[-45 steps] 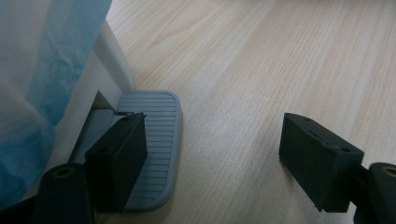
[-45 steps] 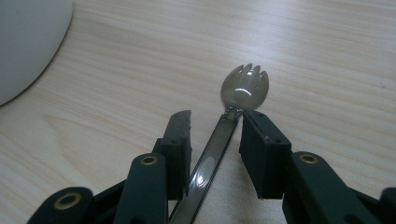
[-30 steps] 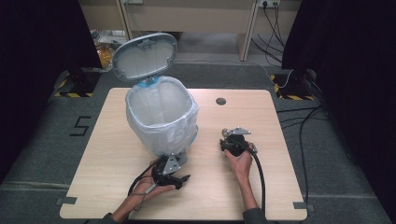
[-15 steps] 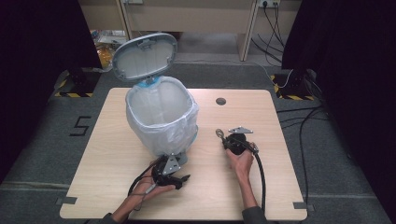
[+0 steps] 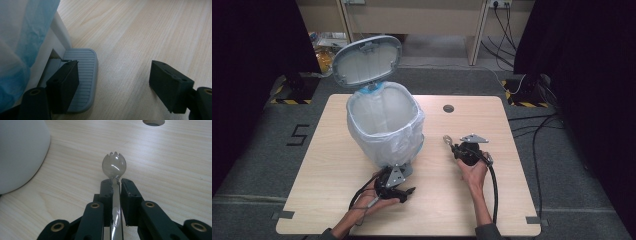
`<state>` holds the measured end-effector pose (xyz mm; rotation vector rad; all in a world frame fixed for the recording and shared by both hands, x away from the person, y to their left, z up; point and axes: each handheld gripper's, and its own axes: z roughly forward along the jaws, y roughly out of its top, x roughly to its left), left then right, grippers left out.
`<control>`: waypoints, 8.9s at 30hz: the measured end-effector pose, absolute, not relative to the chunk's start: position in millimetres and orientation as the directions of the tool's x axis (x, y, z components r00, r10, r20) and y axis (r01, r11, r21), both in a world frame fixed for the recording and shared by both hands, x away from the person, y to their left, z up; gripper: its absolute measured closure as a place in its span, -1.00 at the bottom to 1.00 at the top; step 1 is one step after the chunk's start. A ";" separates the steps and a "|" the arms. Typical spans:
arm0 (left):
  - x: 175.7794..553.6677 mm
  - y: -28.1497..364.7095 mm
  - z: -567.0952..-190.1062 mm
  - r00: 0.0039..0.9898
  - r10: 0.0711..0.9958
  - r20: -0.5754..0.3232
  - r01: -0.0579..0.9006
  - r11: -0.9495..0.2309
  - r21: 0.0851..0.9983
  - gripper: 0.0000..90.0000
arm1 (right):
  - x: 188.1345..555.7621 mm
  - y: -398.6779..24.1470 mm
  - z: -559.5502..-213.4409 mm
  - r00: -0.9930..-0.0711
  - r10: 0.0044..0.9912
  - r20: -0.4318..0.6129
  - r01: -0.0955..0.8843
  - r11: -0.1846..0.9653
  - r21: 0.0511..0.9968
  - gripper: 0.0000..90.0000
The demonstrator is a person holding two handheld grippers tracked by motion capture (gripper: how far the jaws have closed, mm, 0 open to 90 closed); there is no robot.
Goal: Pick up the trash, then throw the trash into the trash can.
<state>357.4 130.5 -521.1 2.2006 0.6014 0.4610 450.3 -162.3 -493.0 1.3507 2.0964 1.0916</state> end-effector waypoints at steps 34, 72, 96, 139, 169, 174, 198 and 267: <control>357.7 130.8 -521.1 0.822 0.555 0.130 0.264 -0.572 0.777 -0.48 | 416.9 -165.1 -392.2 -0.530 0.848 0.025 0.387 0.215 0.897 0.77; 357.6 131.1 -521.2 0.824 0.553 0.118 0.270 -0.568 0.777 -0.47 | 420.5 -95.0 -277.4 -0.661 0.745 -0.088 0.210 0.296 0.932 0.77; 358.0 131.9 -520.9 0.826 0.549 0.126 0.265 -0.577 0.772 -0.46 | 445.4 -21.0 -267.8 -0.734 0.671 -0.102 0.194 0.352 0.916 0.77; 358.0 132.1 -521.0 0.827 0.548 0.124 0.265 -0.575 0.774 -0.46 | 467.2 18.1 -292.8 -0.776 0.628 -0.059 0.248 0.390 0.887 0.91; 358.1 132.0 -521.1 0.826 0.550 0.121 0.267 -0.571 0.776 -0.45 | 456.3 -3.4 -287.9 -0.767 0.640 -0.047 0.234 0.347 0.908 0.49; 358.0 132.0 -521.1 0.826 0.550 0.121 0.267 -0.571 0.776 -0.45 | 449.9 -15.9 -291.1 -0.756 0.653 -0.045 0.238 0.339 0.910 0.45; 357.9 131.9 -521.2 0.827 0.550 0.117 0.268 -0.568 0.779 -0.45 | 432.2 -70.4 -291.1 -0.708 0.704 -0.055 0.236 0.310 0.921 0.40; 358.4 132.3 -520.9 0.827 0.547 0.132 0.257 -0.575 0.777 -0.45 | 391.6 -175.8 -370.5 -0.581 0.814 -0.012 0.360 0.270 0.893 0.03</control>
